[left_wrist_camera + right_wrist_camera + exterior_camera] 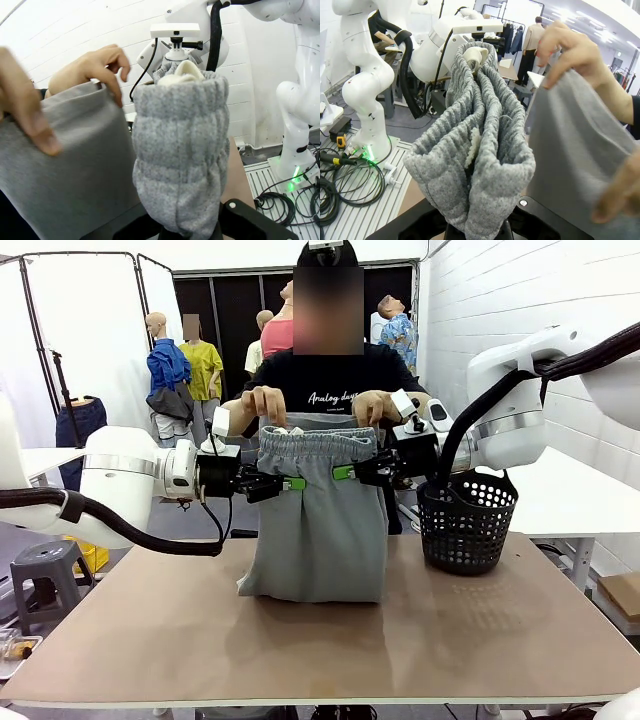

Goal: Fold the training pants.
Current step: Release the ends of the Training pants and then grab the overlapped ends.

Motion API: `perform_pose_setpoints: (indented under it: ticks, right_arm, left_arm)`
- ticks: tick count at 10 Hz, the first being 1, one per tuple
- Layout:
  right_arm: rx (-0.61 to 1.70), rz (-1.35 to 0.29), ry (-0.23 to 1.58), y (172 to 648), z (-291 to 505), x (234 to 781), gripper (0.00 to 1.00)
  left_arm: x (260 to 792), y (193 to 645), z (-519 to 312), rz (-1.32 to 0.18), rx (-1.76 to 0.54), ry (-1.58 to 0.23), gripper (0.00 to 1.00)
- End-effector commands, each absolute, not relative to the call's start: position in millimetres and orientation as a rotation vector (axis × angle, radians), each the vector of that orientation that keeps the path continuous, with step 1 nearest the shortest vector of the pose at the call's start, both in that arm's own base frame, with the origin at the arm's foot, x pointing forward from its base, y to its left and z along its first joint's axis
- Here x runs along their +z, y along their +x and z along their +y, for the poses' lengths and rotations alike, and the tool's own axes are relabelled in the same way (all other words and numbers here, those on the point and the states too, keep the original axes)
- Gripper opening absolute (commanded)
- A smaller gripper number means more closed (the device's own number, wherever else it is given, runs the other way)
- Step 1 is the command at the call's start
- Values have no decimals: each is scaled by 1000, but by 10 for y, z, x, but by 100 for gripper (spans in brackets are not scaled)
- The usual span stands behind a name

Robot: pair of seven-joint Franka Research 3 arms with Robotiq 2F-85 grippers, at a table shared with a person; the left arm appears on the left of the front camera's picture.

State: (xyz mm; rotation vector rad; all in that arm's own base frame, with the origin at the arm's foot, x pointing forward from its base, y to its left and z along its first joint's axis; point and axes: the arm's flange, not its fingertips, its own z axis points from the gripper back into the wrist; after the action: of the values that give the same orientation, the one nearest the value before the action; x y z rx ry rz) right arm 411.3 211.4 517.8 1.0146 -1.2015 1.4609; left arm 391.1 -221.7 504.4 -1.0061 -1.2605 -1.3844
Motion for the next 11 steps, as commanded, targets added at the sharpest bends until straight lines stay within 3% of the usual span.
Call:
perform_pose_setpoints:
  ticks: [1,11]
  right_arm:
    - [1461,-1205,1035,4100,2094,5171,0]
    - [1461,-1205,1035,4100,2094,5171,0]
  left_arm:
    - [5093,3907,-2234,-1270,-1394,-1008,0]
    - [5093,3907,-2234,-1270,-1394,-1008,0]
